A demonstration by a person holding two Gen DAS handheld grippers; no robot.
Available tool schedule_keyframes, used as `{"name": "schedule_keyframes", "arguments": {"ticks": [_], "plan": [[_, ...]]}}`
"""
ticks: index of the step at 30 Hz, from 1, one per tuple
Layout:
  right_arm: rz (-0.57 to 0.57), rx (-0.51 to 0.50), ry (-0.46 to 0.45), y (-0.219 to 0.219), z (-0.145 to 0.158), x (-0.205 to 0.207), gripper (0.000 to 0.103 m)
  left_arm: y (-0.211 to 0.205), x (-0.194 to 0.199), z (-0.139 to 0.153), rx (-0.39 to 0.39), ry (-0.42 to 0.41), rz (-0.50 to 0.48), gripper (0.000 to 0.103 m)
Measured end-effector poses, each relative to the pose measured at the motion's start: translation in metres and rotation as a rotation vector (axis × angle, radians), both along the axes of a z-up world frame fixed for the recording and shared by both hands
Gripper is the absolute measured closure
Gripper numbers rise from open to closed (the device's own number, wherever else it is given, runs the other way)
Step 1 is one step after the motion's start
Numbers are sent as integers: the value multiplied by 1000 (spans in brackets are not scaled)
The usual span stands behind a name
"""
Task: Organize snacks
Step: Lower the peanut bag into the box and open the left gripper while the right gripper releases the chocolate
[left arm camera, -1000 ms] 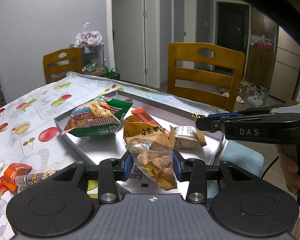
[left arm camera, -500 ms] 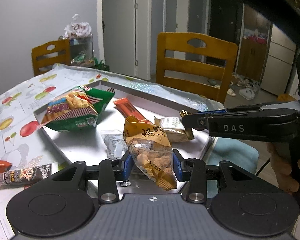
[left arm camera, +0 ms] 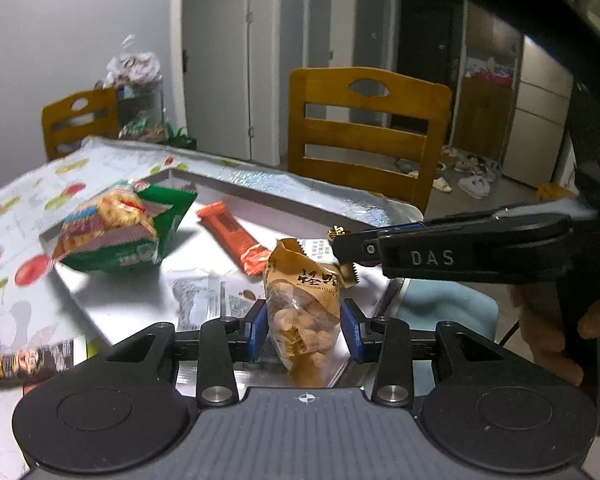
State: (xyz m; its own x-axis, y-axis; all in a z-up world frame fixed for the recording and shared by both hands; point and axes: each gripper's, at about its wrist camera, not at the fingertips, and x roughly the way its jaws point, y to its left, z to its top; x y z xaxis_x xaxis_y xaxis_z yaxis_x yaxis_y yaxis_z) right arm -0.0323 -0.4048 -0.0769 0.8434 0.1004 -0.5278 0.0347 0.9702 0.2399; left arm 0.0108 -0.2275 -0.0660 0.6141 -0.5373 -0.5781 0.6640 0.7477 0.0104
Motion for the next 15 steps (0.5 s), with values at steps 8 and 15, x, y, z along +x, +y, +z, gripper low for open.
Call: {"name": "schedule_keyframes", "arguments": {"ticks": [8,15], "plan": [[-6,-3,5,3,0,-1,80,-3,4,-6,16,4,6,62],[-11,4,4,3,2,-2,80,1,3,-3,14,9,14,61]]}}
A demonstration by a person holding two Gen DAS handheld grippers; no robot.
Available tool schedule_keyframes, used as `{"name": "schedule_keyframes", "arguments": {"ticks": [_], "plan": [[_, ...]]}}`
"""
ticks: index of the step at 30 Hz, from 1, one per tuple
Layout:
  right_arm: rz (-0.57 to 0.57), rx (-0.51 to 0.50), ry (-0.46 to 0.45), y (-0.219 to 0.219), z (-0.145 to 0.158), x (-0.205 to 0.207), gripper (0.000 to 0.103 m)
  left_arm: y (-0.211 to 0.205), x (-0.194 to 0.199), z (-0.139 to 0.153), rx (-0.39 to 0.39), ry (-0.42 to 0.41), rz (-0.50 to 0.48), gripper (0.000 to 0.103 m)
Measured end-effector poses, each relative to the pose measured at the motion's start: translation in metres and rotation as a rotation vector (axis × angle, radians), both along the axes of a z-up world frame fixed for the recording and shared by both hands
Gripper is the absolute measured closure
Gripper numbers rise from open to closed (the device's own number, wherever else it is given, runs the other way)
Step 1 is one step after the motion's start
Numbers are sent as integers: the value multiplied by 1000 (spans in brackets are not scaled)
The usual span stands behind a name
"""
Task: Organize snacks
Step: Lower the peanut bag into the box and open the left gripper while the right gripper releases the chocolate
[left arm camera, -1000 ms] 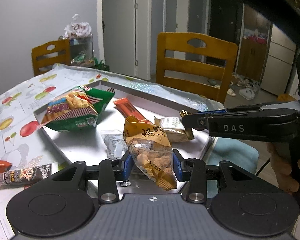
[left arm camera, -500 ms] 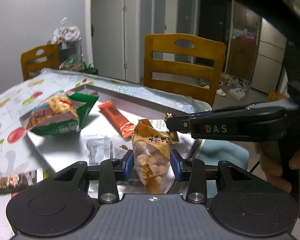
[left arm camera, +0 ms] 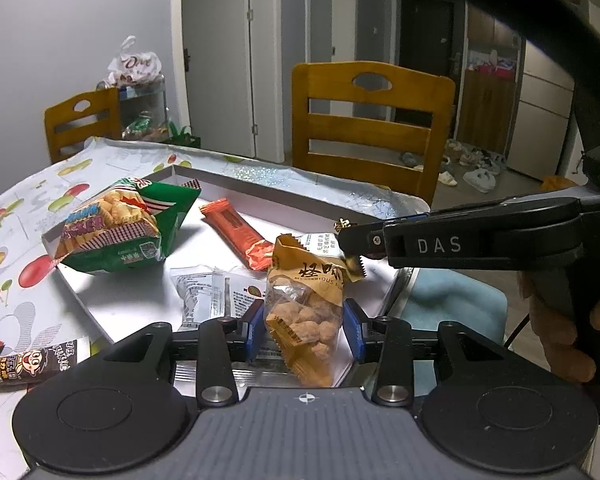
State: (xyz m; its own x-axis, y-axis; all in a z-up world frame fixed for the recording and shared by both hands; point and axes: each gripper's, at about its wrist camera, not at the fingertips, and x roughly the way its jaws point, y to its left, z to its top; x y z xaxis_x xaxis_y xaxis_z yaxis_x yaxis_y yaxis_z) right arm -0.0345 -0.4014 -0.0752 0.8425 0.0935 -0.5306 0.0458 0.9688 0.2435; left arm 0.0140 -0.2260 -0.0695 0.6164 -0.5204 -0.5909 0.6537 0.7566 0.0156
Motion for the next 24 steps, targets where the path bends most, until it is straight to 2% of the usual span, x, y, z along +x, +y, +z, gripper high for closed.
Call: {"name": "schedule_keyframes", "arguments": {"ticks": [5,9,16,17,20,21,24], "plan": [[-1,4,-25,1,4,0,80,4,-3,5,-11,-17,12,55],[-1,-24,-27,5,5,7,80,7,-7,12,-13,-68,14,44],[-11,-9,-10,2,5,12,78,12,-10,13,1,-77,11,42],[-10,-9,-8,1,5,13,75,13,-10,13,0,-77,11,41],[-12,-3,-13,1,6,11,50,16,-10,15,-11,-84,12,37],[-13,-2,-22,1,7,10,46,17,-11,16,-14,-86,11,37],[-7,-11,-37,5,11,7,43,18,-11,17,-15,-87,11,33]]}}
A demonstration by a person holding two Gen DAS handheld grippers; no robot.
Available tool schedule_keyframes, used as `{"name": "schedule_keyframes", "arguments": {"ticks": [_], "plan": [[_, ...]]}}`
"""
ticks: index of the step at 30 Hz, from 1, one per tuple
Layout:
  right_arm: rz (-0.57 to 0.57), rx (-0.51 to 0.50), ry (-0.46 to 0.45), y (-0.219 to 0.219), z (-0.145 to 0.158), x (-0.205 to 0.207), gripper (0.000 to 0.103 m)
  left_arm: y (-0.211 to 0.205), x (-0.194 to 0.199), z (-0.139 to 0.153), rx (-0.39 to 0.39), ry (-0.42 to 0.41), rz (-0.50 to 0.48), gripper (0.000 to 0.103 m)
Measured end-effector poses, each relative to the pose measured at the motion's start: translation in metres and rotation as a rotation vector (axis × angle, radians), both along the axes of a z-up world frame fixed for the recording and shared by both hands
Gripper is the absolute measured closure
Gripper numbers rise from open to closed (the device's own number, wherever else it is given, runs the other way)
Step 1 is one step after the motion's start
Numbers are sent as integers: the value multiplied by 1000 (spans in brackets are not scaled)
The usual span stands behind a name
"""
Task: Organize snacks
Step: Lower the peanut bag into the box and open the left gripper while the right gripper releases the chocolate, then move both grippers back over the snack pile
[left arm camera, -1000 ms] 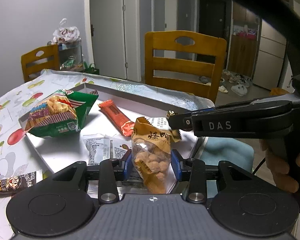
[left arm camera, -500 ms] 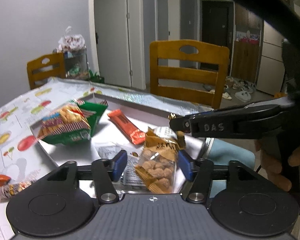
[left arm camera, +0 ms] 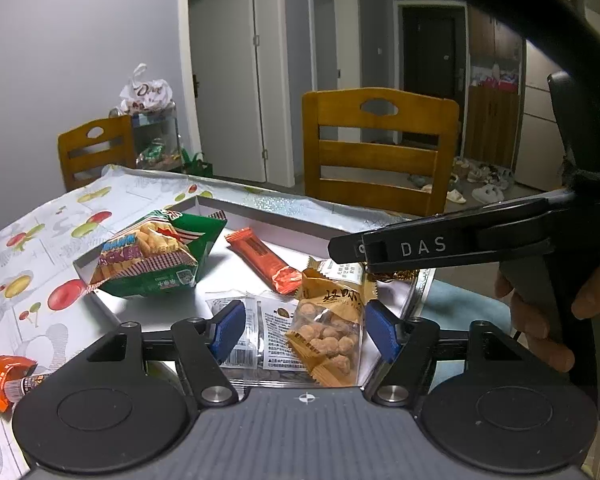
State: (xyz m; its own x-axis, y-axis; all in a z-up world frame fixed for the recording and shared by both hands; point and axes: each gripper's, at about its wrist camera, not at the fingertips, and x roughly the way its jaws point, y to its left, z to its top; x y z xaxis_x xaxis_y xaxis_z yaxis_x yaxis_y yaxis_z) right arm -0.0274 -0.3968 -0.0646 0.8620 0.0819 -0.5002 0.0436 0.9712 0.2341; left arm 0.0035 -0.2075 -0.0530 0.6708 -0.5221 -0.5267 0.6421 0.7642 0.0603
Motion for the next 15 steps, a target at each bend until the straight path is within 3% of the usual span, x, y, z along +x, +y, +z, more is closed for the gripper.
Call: {"name": "schedule_keyframes", "arguments": {"ticks": [9,15], "plan": [[-1,-10,-3,8,5,-1,26,13,0,4,-15,-8,41,0],[-2,-12,-7,14,10,-1,20,24,2,5,-32,12,56,0]]}}
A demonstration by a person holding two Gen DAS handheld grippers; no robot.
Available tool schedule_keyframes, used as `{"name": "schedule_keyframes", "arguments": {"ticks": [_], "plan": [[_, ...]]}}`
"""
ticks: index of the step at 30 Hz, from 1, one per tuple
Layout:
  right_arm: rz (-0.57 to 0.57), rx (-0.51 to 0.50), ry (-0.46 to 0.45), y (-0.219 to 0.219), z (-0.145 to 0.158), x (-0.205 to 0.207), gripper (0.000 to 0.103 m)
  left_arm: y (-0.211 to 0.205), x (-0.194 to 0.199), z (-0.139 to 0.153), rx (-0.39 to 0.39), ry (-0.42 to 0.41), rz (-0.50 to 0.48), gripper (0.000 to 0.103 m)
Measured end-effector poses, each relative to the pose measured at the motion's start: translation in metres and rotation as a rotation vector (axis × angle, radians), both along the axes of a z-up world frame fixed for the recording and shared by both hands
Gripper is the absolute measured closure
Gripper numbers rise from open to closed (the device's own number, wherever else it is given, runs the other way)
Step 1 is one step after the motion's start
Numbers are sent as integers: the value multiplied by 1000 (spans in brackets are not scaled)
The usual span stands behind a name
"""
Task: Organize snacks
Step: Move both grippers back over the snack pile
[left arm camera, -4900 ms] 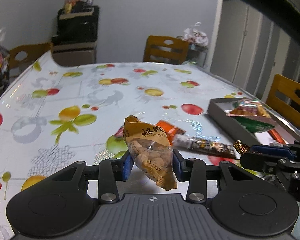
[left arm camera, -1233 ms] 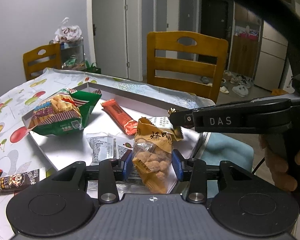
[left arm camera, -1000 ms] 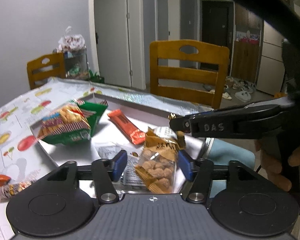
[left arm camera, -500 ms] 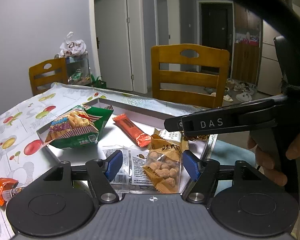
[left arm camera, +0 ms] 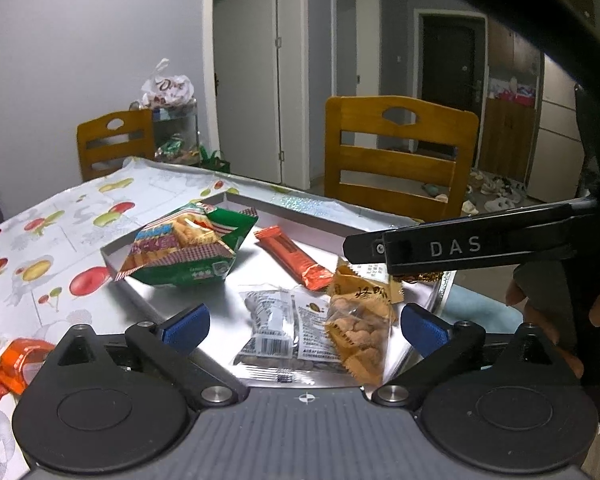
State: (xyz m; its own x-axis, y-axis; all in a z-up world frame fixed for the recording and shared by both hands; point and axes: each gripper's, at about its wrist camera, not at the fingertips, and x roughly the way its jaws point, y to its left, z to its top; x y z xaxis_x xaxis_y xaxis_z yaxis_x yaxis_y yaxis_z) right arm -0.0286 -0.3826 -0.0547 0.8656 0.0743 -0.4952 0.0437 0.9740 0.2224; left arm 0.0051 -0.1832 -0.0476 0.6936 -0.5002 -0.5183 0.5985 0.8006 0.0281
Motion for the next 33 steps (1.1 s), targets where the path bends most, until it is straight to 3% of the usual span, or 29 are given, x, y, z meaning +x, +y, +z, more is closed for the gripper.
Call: {"name": "schedule_keyframes", "arguments": {"ticks": [8,14,23,28,33], "plan": [[0,-26,-26,22,10,1,7,23,-3,5,-20,-15,30,0],[40,-54,-57,46,23,2,5,55,-6,18,-16,-77,83,0],[158,-19,-98,89,46,4,4,137,12,41,-25,-135,303,0],[211,-23,-166,111,63,2,4,179,31,55,-35,-173,413,0],[263,-95,-219,139,72,2,4,199,59,54,-12,-209,498,0]]}}
